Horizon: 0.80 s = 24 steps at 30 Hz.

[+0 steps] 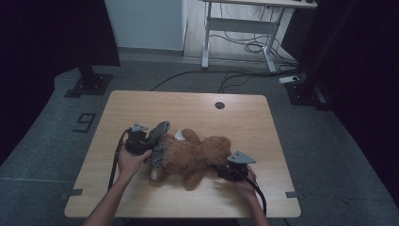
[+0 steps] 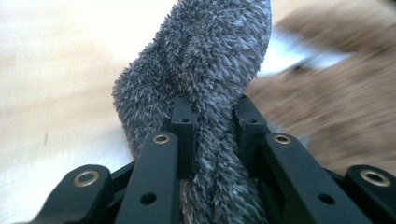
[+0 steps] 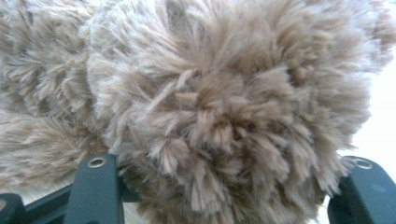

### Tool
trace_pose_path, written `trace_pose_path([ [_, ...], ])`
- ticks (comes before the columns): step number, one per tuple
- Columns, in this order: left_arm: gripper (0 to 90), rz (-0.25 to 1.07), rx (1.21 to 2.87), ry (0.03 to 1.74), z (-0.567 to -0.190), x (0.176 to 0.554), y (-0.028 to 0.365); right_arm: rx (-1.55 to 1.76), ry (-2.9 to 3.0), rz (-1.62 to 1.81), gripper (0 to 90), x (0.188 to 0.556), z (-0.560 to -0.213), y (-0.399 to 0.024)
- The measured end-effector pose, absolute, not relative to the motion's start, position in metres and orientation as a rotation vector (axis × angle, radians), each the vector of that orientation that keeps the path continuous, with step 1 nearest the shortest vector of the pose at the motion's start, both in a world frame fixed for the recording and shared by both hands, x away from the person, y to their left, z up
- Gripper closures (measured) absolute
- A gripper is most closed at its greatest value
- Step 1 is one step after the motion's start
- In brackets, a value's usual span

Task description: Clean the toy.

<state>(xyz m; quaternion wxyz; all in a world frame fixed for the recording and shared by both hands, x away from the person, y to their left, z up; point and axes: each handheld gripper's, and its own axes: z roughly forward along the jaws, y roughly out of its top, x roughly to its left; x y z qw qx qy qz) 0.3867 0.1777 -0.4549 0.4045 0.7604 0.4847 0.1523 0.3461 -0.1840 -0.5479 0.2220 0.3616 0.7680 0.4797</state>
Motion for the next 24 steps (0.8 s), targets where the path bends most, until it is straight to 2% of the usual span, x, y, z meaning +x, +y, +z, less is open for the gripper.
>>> trace_pose_path([
  [4,73.6,0.362,1.92,1.081,-0.423,0.377,0.139,1.002,2.11,1.319,36.1,0.346,-0.548,-0.183],
  [5,73.5,0.362,1.92,1.081,-0.423,0.377,0.139,1.002,2.11,1.319,36.1,0.346,-0.548,-0.183],
  [6,73.4,0.348,1.935,1.052,-0.419,0.378,0.123,1.004,2.098,1.304,36.5,0.347,-0.548,-0.181],
  [11,73.2,0.311,1.957,1.053,-0.426,0.387,0.101,1.014,2.079,1.283,37.1,0.351,-0.548,-0.177],
  [13,73.1,0.285,1.976,1.066,-0.441,0.391,0.089,1.023,2.072,1.267,37.2,0.352,-0.547,-0.175],
  [18,73.2,0.284,1.958,1.071,-0.453,0.387,0.09,1.019,2.077,1.26,36.6,0.352,-0.547,-0.176],
  [21,73.9,0.303,1.961,1.054,-0.459,0.379,0.091,1.032,2.083,1.262,31.5,0.351,-0.547,-0.176],
  [22,74.1,0.308,1.96,1.047,-0.46,0.376,0.091,1.042,2.095,1.267,25.7,0.351,-0.546,-0.178],
  [24,74.2,0.316,1.952,1.033,-0.464,0.368,0.093,1.044,2.104,1.272,22.9,0.35,-0.545,-0.18],
])
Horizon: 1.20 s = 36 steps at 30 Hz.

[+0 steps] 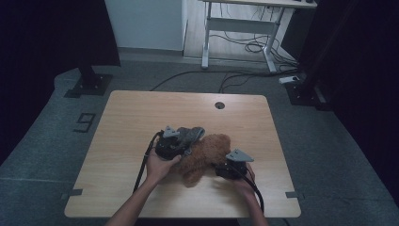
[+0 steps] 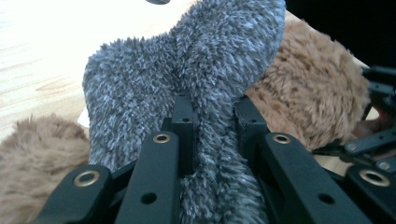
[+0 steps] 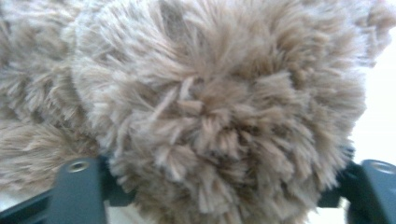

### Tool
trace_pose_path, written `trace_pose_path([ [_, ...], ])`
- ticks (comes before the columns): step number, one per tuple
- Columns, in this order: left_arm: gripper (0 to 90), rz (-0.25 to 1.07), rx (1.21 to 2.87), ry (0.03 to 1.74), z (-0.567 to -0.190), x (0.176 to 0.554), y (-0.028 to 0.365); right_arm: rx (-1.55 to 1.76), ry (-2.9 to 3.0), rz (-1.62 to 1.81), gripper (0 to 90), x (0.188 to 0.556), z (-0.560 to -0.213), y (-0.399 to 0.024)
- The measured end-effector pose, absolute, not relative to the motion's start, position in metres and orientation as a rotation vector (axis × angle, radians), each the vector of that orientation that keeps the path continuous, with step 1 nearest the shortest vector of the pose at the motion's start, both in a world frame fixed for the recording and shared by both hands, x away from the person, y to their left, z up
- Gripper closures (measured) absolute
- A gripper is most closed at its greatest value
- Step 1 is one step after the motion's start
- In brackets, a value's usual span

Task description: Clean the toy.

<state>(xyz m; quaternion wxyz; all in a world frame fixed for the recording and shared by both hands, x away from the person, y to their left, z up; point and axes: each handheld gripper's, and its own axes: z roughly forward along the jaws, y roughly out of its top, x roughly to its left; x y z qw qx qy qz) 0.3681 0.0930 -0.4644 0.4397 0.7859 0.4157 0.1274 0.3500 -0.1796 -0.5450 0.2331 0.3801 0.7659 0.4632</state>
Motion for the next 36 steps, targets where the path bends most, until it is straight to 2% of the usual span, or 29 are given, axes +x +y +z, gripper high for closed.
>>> trace_pose_path([
  [2,74.5,0.315,1.938,1.022,-0.468,0.363,0.094,1.05,2.126,1.29,17.4,0.348,-0.543,-0.184],
  [6,74.7,0.306,1.901,1.001,-0.472,0.351,0.097,1.032,2.168,1.329,14.6,0.341,-0.538,-0.193],
  [17,74.8,0.307,1.871,0.954,-0.479,0.328,0.1,1.057,2.13,1.51,12.7,0.335,-0.512,-0.219],
  [24,74.9,0.286,1.846,0.938,-0.483,0.316,0.103,1.071,2.236,1.481,0.0,0.36,-0.503,-0.2],
  [28,74.9,0.286,1.846,0.934,-0.485,0.313,0.103,1.086,2.346,1.409,0.0,0.376,-0.512,-0.183],
  [29,74.9,0.287,1.842,0.937,-0.485,0.312,0.103,1.101,2.345,1.413,2.4,0.378,-0.515,-0.18],
  [31,74.9,0.278,1.83,0.938,-0.486,0.309,0.106,1.078,2.332,1.449,15.8,0.377,-0.517,-0.179],
  [32,74.8,0.287,1.831,0.925,-0.488,0.305,0.107,1.059,2.325,1.458,27.6,0.372,-0.518,-0.178],
  [33,74.8,0.287,1.831,0.925,-0.488,0.305,0.107,1.059,2.325,1.458,27.6,0.372,-0.518,-0.178],
  [36,74.7,0.331,1.831,0.911,-0.489,0.299,0.106,0.983,2.296,1.382,41.9,0.362,-0.51,-0.171],
])
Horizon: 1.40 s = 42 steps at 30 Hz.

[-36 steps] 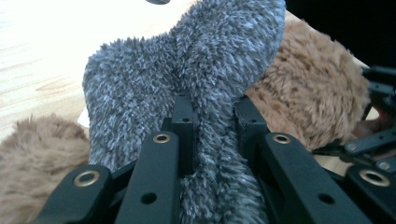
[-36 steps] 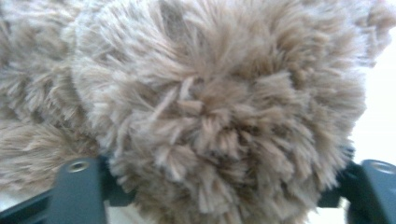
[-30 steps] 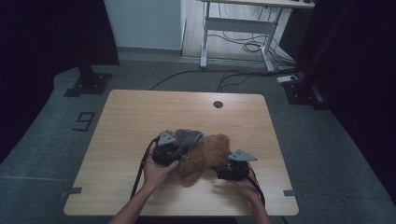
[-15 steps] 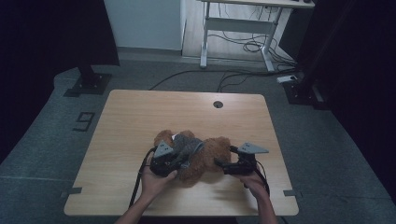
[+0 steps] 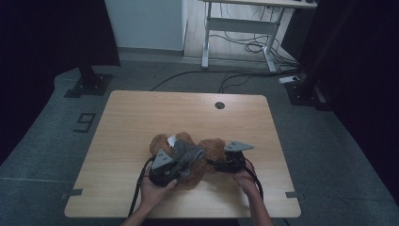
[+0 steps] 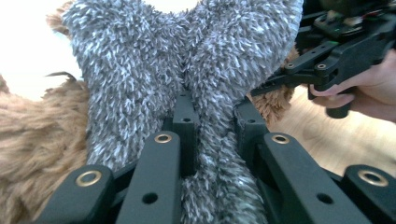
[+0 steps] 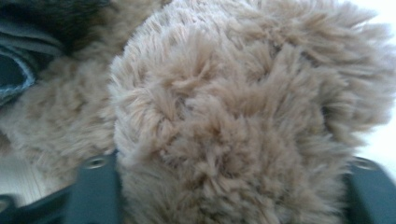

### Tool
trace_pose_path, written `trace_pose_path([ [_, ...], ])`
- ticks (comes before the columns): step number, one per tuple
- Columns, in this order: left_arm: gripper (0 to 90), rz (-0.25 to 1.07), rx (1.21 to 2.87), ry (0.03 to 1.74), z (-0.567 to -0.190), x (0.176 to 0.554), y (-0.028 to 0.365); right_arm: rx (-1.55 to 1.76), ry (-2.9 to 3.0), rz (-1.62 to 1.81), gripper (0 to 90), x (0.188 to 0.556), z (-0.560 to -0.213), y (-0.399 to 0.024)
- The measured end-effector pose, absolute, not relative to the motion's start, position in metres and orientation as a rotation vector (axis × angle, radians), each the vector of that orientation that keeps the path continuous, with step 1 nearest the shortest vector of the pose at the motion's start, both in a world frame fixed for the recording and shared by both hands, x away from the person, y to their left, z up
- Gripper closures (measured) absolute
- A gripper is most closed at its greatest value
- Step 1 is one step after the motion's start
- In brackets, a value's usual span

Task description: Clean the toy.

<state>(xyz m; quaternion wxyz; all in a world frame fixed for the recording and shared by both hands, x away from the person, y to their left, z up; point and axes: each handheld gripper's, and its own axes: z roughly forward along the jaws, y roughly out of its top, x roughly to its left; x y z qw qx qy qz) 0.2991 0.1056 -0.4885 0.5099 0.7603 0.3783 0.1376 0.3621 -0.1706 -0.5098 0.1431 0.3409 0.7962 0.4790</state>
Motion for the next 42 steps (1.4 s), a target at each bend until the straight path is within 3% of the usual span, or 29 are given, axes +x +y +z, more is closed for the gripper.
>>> trace_pose_path([
  [5,74.7,0.399,1.831,0.908,-0.481,0.3,0.108,0.958,2.237,1.422,48.9,0.36,-0.501,-0.168],
  [15,74.3,0.478,1.816,0.942,-0.459,0.319,0.123,0.953,2.047,1.559,51.5,0.366,-0.488,-0.154],
  [23,74.0,0.462,1.818,1.008,-0.465,0.338,0.127,0.956,1.952,1.475,50.9,0.375,-0.497,-0.152],
  [34,73.9,0.432,1.882,0.936,-0.474,0.319,0.109,1.004,2.068,1.517,43.4,0.355,-0.527,-0.185],
  [39,73.7,0.445,1.88,0.935,-0.461,0.316,0.104,1.011,2.065,1.514,43.6,0.349,-0.532,-0.185],
  [42,73.7,0.458,1.876,0.882,-0.439,0.32,0.081,1.011,2.039,1.526,43.6,0.346,-0.536,-0.185],
])
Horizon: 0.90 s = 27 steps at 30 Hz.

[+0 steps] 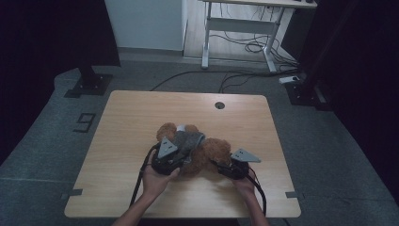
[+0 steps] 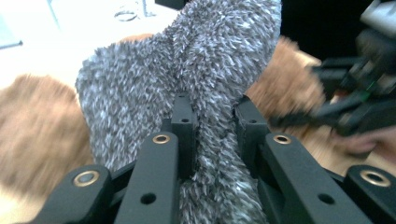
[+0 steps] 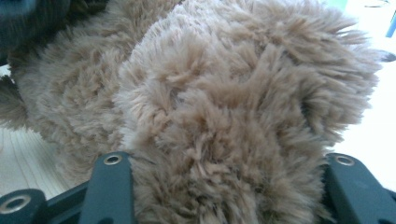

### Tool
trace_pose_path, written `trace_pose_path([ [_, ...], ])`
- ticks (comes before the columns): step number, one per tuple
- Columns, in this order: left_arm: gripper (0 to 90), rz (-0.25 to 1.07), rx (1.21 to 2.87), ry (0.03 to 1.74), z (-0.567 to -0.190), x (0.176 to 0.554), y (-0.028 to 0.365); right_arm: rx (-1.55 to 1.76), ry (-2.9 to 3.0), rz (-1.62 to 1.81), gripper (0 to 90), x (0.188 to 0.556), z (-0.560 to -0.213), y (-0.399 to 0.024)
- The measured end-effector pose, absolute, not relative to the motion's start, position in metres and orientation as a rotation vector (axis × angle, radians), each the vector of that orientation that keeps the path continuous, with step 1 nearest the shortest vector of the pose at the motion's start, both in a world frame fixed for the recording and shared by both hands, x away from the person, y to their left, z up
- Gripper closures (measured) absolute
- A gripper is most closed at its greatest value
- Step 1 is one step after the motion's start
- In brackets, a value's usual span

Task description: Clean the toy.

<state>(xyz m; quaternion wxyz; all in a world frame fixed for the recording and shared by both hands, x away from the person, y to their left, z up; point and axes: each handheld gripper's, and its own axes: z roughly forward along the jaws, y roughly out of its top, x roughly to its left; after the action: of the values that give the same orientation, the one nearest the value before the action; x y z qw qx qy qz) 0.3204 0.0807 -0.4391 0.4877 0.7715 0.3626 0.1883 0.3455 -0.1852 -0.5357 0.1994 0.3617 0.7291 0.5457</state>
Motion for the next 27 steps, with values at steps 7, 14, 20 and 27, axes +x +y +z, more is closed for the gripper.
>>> trace_pose_path([
  [7,73.5,0.422,1.93,0.8,-0.422,0.34,0.018,0.984,2.029,1.504,43.5,0.342,-0.536,-0.184],
  [14,73.1,0.496,2.078,0.785,-0.447,0.363,-0.034,0.961,2.024,1.469,43.4,0.339,-0.539,-0.184],
  [20,73.6,0.524,2.067,0.823,-0.448,0.361,-0.011,0.939,2.029,1.445,43.4,0.338,-0.539,-0.182],
  [27,74.5,0.485,2.023,0.919,-0.45,0.367,0.046,0.942,2.025,1.471,43.3,0.34,-0.538,-0.182],
])
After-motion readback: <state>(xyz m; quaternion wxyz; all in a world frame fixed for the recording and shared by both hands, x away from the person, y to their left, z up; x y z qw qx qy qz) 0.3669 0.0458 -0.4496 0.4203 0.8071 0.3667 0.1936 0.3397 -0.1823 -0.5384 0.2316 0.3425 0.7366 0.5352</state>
